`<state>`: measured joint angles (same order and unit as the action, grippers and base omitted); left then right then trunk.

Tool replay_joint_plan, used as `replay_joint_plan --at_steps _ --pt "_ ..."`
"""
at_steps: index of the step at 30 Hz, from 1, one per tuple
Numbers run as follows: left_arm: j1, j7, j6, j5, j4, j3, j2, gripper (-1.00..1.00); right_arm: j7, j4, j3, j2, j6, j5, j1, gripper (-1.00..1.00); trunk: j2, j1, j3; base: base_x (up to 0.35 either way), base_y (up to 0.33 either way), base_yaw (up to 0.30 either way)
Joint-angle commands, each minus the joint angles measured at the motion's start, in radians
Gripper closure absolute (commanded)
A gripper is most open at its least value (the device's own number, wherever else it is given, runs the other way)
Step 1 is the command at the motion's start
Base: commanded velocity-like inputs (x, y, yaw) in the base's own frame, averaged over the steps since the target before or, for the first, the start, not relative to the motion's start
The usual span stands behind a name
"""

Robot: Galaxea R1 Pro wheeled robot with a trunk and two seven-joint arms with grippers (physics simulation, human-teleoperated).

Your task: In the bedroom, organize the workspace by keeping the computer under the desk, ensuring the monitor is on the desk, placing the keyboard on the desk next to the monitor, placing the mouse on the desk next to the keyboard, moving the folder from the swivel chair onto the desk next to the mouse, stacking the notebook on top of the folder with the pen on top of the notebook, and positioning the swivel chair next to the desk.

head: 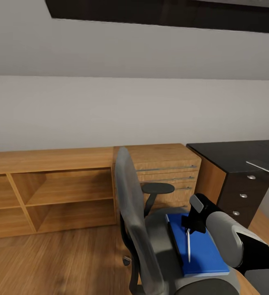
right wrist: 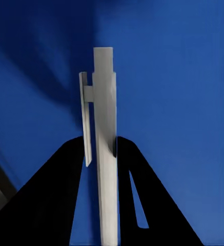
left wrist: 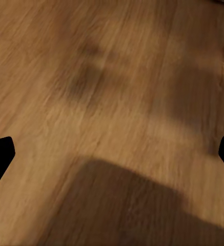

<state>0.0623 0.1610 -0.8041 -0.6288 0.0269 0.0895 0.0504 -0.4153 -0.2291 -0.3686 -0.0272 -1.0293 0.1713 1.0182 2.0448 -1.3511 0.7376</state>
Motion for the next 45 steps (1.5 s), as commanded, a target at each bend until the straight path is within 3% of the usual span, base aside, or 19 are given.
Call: replay_joint_plan --at_steps 1,45 --pt "0.001 0.005 -0.002 -0.011 -0.001 0.008 0.000 -1.00 -0.010 -0.001 -0.001 0.000 -0.002 0.011 0.000 1.00 -0.007 0.004 -0.002 0.000 0.000 0.000" --pt "0.001 0.002 0.001 -0.011 -0.001 0.008 0.000 -1.00 -0.007 -0.012 -0.017 -0.004 -0.004 0.037 0.000 1.00 -0.315 0.173 -0.140 0.000 0.000 0.000"
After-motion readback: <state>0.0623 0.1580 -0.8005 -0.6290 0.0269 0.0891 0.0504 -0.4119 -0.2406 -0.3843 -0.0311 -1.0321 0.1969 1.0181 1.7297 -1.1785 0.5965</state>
